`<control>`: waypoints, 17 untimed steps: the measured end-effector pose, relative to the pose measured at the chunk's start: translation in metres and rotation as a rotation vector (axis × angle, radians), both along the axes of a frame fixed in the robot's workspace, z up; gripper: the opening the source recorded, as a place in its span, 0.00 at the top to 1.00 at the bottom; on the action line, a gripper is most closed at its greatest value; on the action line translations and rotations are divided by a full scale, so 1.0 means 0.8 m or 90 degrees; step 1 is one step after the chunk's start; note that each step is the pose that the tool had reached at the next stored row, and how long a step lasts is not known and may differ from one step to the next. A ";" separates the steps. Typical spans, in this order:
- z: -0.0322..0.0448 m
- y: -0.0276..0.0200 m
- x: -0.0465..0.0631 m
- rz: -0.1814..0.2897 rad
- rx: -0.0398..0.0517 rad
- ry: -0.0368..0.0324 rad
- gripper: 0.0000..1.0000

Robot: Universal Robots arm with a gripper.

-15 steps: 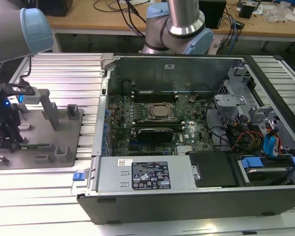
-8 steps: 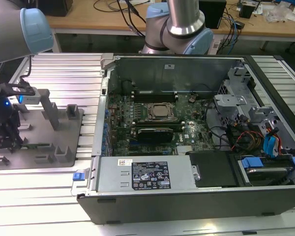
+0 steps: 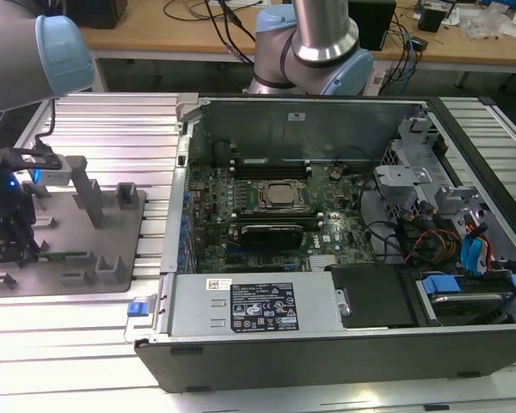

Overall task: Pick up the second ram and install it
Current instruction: 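Pick up the second ram and move it above second insertion slot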

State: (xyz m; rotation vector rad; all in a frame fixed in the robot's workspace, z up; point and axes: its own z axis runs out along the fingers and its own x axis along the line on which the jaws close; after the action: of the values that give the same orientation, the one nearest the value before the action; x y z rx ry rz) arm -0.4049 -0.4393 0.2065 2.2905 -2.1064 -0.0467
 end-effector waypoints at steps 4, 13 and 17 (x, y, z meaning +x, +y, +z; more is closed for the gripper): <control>0.0010 0.0001 0.000 0.000 -0.0001 0.0001 0.81; 0.0013 0.0000 0.000 0.000 0.0000 0.0000 0.89; 0.0013 0.0000 0.000 -0.002 0.0000 0.0000 0.91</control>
State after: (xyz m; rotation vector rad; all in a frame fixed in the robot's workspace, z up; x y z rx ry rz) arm -0.4047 -0.4392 0.2075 2.2865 -2.1107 -0.0467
